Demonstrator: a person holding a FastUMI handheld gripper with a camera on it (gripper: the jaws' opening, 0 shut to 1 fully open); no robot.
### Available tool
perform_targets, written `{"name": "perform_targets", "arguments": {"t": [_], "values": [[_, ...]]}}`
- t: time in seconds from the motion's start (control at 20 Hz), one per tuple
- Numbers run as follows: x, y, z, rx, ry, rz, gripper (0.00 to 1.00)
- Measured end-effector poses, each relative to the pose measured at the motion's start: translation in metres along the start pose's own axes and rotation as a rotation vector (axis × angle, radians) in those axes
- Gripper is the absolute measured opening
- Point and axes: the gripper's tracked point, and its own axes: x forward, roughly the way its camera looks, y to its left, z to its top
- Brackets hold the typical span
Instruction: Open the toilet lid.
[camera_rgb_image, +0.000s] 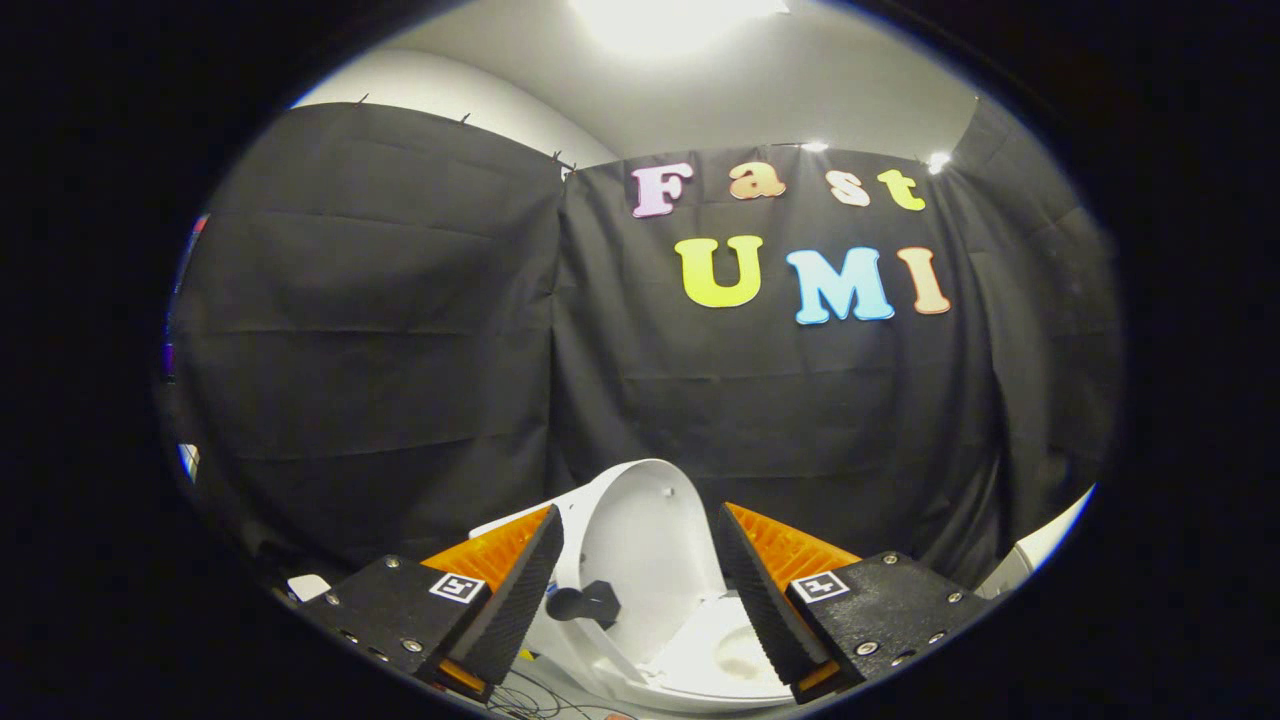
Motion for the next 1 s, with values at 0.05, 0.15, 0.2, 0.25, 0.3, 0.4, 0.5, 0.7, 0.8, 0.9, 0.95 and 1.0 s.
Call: {"name": "perform_targets", "arguments": {"t": [0.05, 0.15, 0.2, 0.25, 0.3, 0.4, 0.5, 0.7, 0.8, 0.9, 0.95, 1.0], "values": [[-0.006, -0.016, 0.005, 0.0, -0.01, -0.019, 0.95], [-0.02, -0.048, 0.017, 0.012, -0.042, -0.048, 0.95], [-0.028, -0.059, 0.021, 0.022, -0.063, -0.046, 0.95], [-0.037, -0.068, 0.027, 0.022, -0.087, -0.043, 0.95], [-0.046, -0.081, 0.034, 0.015, -0.108, -0.057, 0.95], [-0.063, -0.111, 0.04, -0.003, -0.123, -0.098, 0.95], [-0.079, -0.134, 0.037, -0.023, -0.114, -0.137, 0.95], [-0.1, -0.165, 0.037, -0.028, -0.136, -0.177, 0.95], [-0.103, -0.189, 0.026, -0.026, -0.116, -0.21, 0.95], [-0.102, -0.202, 0.017, -0.01, -0.093, -0.226, 0.95], [-0.102, -0.208, 0.014, -0.001, -0.085, -0.232, 0.95], [-0.102, -0.214, 0.012, 0.005, -0.078, -0.241, 0.95]]}}
